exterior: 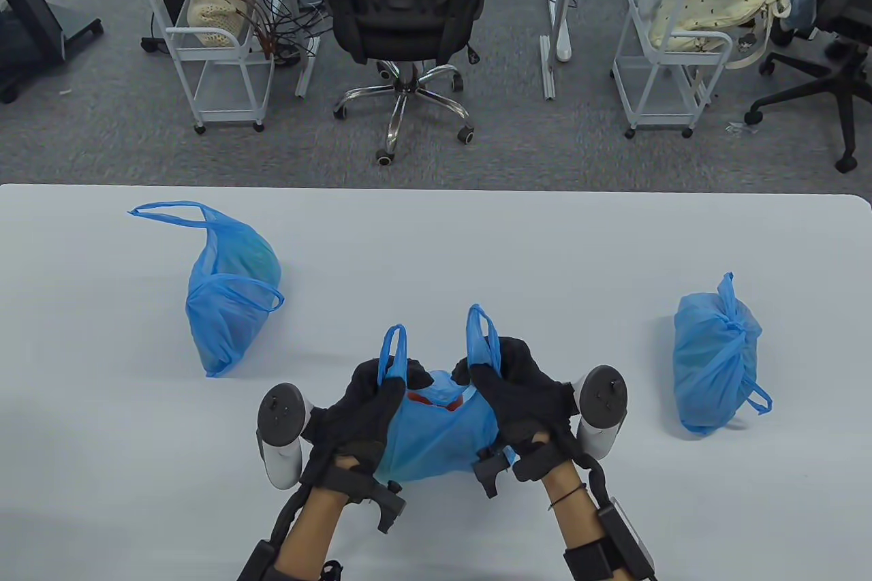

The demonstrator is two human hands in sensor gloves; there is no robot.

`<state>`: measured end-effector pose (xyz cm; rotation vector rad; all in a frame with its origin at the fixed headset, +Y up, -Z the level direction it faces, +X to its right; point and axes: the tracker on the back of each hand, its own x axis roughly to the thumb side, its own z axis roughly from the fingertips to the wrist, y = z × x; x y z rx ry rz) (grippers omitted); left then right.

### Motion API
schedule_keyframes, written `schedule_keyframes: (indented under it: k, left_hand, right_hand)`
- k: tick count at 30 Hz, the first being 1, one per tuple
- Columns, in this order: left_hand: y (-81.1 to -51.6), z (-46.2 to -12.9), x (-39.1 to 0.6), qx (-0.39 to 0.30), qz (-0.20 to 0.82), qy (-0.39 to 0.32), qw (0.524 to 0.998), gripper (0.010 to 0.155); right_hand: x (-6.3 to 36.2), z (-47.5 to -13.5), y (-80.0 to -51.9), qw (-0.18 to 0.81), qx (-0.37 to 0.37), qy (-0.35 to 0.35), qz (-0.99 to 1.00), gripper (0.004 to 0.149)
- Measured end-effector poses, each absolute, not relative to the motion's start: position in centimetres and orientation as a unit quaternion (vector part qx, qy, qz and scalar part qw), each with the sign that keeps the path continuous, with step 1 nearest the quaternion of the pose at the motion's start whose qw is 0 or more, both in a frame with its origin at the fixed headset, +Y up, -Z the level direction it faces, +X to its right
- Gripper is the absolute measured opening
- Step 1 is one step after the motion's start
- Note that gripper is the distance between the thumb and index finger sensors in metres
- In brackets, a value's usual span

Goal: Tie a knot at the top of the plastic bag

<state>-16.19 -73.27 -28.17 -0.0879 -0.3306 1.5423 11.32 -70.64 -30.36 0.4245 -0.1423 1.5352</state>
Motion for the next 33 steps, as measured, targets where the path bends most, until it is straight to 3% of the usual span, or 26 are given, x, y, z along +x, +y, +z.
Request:
schedule_keyframes:
  k: [8,17,26,29,33]
  left_hand:
    - [-73.3,-28.3,-15.7,-0.036,0.660,-0.146,0.736,0.040]
    - [-73.0,-28.2,-14.9,-0.038,0.609,-0.179,0.772,0.049]
    - [-72.8,-27.9,-14.0,-0.067,0.578,-0.219,0.783,0.082]
    - [-72.9,-27.7,-13.9,-0.065,0.591,-0.204,0.777,0.080]
    - [-73.2,-27.6,-14.6,-0.025,0.605,-0.129,0.785,0.054]
  right_hand:
    - [9.8,-29.7,-69.7,0.592,0.257,-0.075,0.760,0.040]
    - [8.6,-28.5,-69.3,0.491,0.277,-0.148,0.813,0.038]
    - [7.0,-27.2,-69.4,0.311,0.302,-0.231,0.871,0.038]
    - [6.2,-26.6,-69.3,0.266,0.308,-0.251,0.878,0.037]
    - [5.5,-26.2,-69.2,0.228,0.316,-0.253,0.885,0.037]
